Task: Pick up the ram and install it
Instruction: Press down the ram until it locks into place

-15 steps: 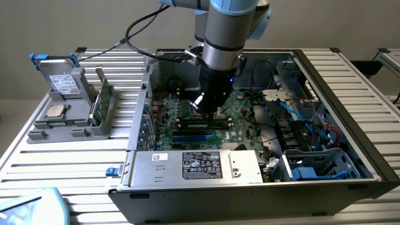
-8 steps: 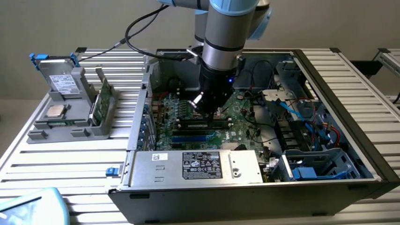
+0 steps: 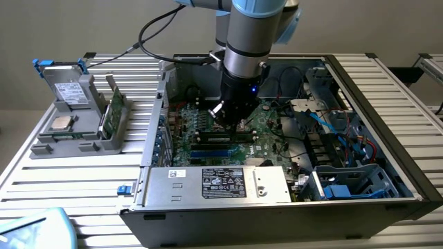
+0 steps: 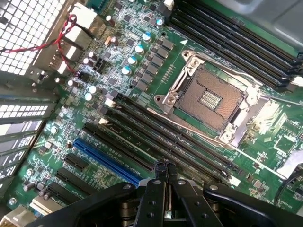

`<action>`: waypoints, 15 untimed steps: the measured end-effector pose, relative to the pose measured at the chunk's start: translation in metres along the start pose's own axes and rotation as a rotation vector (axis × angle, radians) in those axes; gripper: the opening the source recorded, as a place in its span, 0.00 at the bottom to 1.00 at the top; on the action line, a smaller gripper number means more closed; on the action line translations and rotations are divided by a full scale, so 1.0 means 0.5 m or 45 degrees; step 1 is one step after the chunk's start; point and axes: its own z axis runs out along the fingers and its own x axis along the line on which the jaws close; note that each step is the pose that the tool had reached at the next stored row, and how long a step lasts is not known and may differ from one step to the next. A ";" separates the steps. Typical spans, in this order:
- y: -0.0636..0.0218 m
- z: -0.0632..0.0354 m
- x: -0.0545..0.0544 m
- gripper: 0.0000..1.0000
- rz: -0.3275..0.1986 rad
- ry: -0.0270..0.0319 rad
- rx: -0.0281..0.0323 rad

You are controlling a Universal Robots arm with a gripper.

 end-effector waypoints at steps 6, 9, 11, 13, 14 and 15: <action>0.000 0.000 0.000 0.11 0.094 -0.0032 -0.0036; 0.000 0.000 0.000 0.11 0.138 -0.0053 -0.0050; 0.000 0.000 0.000 0.11 0.167 -0.0068 -0.0058; 0.000 0.000 0.000 0.11 0.197 -0.0080 -0.0067; 0.000 0.000 0.000 0.11 0.212 -0.0085 -0.0071; 0.000 0.000 0.000 0.11 0.227 -0.0090 -0.0075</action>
